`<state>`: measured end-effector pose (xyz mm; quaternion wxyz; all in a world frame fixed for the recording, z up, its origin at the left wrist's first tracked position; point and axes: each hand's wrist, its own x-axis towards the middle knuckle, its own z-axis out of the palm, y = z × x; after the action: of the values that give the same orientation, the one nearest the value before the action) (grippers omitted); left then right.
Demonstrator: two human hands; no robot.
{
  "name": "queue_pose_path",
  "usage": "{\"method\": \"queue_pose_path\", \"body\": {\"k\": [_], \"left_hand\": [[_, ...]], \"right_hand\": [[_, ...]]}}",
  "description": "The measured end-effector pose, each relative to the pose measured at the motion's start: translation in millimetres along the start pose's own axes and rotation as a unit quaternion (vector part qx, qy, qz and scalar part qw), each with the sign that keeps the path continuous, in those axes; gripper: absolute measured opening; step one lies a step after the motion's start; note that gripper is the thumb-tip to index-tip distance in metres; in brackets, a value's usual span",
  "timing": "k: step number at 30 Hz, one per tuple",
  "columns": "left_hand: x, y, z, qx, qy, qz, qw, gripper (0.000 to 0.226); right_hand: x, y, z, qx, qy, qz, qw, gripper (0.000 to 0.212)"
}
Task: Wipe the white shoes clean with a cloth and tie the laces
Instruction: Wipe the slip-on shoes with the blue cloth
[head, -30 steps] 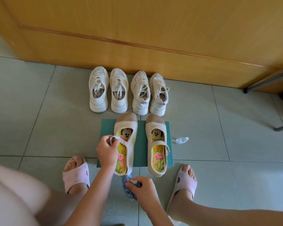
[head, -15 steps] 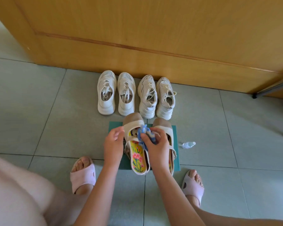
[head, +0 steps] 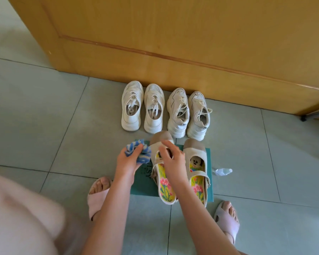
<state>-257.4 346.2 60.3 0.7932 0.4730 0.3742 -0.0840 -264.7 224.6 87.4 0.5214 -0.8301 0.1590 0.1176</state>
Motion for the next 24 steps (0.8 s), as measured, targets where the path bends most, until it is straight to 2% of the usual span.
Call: {"method": "queue_pose_path", "body": {"k": [2, 4, 7, 13, 16, 24], "left_hand": [[9.2, -3.3, -0.7, 0.013, 0.046, 0.032, 0.998, 0.008], [17.1, -5.0, 3.7, 0.025, 0.041, 0.045, 0.998, 0.009], [30.5, -11.8, 13.0, 0.056, 0.043, 0.039, 0.997, 0.022], [49.3, -18.6, 26.3, 0.098, 0.165, 0.130, 0.973, 0.024], [50.5, -25.8, 31.3, 0.129, 0.152, 0.165, 0.966, 0.021], [32.9, -56.1, 15.9, 0.174, 0.098, 0.159, 0.967, 0.025]], "right_hand": [[-4.6, 8.9, -9.1, -0.128, 0.035, 0.012, 0.991, 0.043], [-10.8, 18.2, -12.1, -0.251, 0.026, 0.024, 0.967, 0.069], [-16.3, 26.1, -5.0, -0.318, -0.015, 0.040, 0.947, 0.088], [-14.5, 28.4, 2.1, -0.375, -0.021, 0.034, 0.926, 0.082], [-12.6, 28.1, 1.3, -0.378, -0.025, 0.035, 0.925, 0.083], [-13.2, 35.9, -1.5, -0.348, -0.025, 0.028, 0.937, 0.075]]}}
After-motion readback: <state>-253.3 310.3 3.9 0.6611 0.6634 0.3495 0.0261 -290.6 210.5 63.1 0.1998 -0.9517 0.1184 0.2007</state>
